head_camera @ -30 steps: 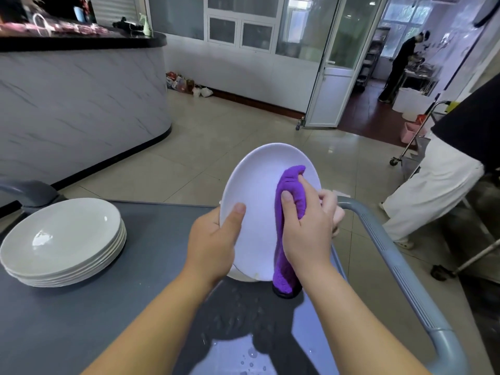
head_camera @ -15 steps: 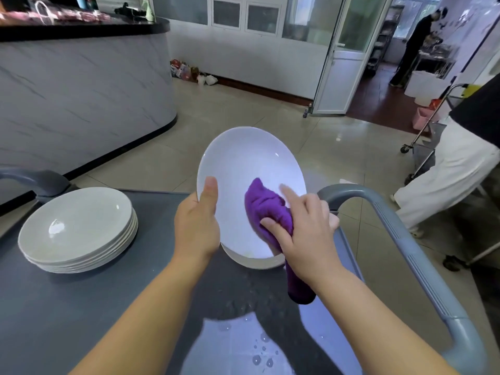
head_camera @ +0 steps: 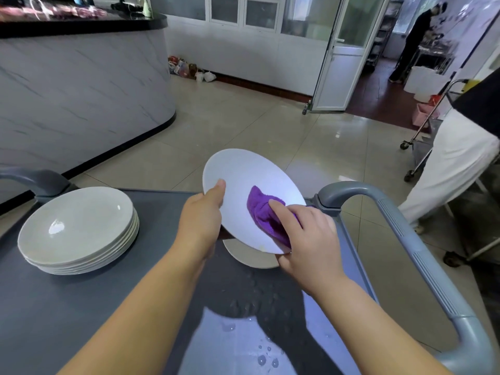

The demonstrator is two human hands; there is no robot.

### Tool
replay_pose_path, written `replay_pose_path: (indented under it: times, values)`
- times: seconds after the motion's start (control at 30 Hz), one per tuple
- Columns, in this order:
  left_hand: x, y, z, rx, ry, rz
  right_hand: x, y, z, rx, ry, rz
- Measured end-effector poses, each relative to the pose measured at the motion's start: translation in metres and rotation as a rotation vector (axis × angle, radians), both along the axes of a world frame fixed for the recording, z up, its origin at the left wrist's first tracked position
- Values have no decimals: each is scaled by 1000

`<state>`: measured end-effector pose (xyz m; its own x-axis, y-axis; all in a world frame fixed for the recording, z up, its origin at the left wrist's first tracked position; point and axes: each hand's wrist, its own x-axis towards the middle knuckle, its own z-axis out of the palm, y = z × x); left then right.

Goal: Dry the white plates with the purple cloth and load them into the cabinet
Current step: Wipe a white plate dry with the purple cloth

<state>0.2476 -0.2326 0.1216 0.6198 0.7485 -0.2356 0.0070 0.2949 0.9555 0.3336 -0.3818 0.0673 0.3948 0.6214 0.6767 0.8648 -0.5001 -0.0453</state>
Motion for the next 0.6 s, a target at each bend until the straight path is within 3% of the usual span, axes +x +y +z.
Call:
replay_pose_path:
  times: [0.17,0.27,0.33,0.43,0.5,0.6]
  values:
    - [-1,8,11,-34,-34,-199,9,-5,16,19,89,121]
    - [-2,14,9,24,26,-244,9,-9,33,30,389,168]
    - [-2,20,1,200,81,-128,9,-11,42,61,635,196]
    - [-5,29,-10,602,135,24,10,-16,50,86,799,255]
    - [-7,35,-10,794,145,-109,11,-18,56,136,915,303]
    - [-10,47,-3,905,161,-320,14,-21,61,199,1042,357]
